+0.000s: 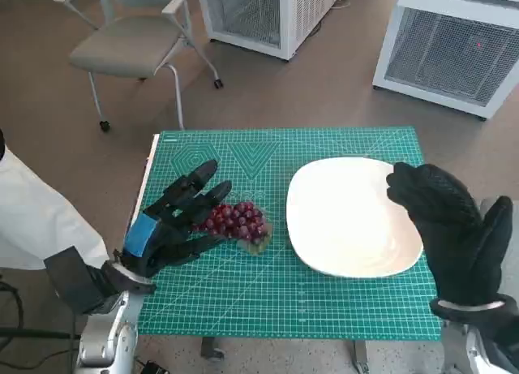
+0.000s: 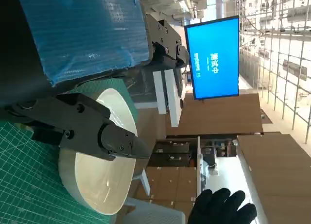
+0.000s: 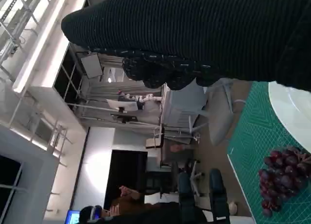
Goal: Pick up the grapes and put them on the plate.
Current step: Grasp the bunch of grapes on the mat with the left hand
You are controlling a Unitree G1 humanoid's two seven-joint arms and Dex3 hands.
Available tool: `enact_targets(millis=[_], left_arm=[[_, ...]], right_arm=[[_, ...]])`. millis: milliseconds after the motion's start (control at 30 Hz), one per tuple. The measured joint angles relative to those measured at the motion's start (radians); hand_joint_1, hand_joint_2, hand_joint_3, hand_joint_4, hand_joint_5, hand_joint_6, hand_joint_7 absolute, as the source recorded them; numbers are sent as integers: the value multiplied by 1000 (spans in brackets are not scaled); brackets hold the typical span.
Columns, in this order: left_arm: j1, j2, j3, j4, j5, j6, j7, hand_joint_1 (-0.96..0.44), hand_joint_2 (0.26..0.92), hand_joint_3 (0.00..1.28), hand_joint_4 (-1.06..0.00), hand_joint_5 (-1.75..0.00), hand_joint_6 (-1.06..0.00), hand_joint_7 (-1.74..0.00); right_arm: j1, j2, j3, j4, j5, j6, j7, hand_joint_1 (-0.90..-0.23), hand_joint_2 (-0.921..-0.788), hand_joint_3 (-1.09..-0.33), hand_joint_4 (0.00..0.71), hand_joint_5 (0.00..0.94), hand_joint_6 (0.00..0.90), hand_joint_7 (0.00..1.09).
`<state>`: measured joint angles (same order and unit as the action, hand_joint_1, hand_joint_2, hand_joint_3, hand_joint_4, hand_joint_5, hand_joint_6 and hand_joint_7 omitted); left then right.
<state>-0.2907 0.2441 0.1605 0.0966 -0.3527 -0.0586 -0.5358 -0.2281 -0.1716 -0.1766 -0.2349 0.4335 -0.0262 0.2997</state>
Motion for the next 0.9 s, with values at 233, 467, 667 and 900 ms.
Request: enact_targets(millis=[233,467,667,900], left_arm=[[0,1,0,5,0,-2,-1,-235,921,28,-371,0,-376,0],[0,2,0,8,0,-2,0,-240,921,27,-371,0,-376,0],[-1,6,-3,9,24,-10,11,-261,920,25,-352,0,-371,0],[-18,63,-58,15,266,-111,105,-339,886,6,-242,0,-312,0]], right_arm=[[0,0,0,2,0,0,3,-355,-921,-611,436,781,231,976],[-1,0,-1,5,0,0,3,-355,-921,-612,435,782,231,977],[-3,0,-2,6,1,0,3,-358,-921,-611,435,782,231,977],[-5,0,-3,6,1,0,3,-359,-921,-609,436,782,232,977]])
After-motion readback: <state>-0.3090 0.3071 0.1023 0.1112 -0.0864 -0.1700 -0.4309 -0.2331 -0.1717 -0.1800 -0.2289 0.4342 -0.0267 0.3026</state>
